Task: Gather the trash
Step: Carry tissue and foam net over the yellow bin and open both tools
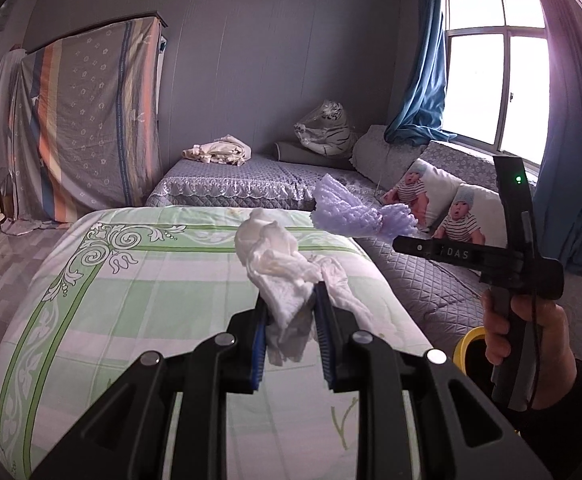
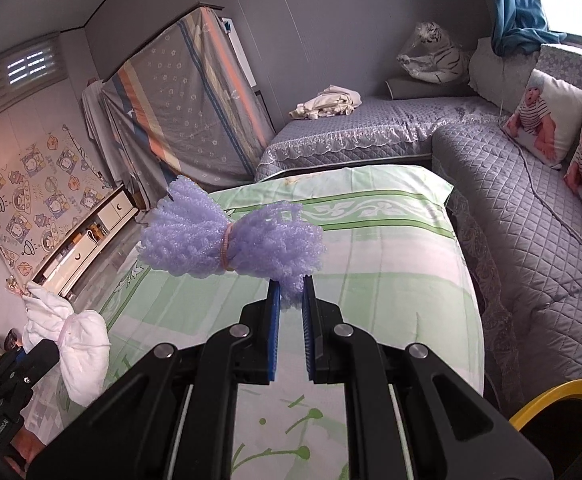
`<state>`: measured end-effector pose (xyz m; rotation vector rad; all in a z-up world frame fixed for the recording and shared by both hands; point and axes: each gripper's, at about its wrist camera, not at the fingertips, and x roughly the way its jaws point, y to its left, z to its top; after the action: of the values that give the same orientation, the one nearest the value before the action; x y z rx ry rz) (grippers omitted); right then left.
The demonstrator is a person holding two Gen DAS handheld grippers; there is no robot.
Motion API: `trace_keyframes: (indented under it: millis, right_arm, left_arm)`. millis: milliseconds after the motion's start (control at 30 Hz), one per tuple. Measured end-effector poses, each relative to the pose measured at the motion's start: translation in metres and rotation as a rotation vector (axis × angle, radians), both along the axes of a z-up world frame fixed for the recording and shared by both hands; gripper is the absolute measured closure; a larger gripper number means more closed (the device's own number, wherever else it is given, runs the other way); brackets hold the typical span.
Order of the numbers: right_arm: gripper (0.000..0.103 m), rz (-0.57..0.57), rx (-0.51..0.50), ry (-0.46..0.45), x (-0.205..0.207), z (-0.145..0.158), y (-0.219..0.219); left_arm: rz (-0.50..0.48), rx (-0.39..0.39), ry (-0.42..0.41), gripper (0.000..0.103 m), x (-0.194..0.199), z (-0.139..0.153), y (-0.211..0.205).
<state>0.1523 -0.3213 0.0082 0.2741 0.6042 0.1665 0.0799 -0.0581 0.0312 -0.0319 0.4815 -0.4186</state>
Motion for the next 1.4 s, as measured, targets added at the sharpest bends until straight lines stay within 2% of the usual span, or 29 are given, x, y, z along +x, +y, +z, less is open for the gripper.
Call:
trace_keyframes:
  millis: [333, 800, 1100, 1400]
  right_arm:
    - [0.093, -0.083, 0.002, -0.087, -0.058, 0.024, -0.035]
    - [0.093, -0.252, -0.035, -0.179, -0.133, 0.044, -0.094]
    - [0.093, -0.400, -0.043, -0.193, -0.177, 0.032, -0.137]
    - [0.093, -0.517, -0.009, -0.153, -0.209, 0.000, -0.185]
  left_arm:
    - [-0.115, -0.006, -0.086, 0.082, -0.031, 0.027, -0.039]
    - [-0.250, -0.005, -0.136, 0.082, -0.056, 0.039, -0.090]
    - [-0.331, -0.002, -0.122, 0.082, -0.059, 0.034, -0.127]
    - [-0.415, 0.014, -0.036, 0.082, -0.047, 0.007, -0.179]
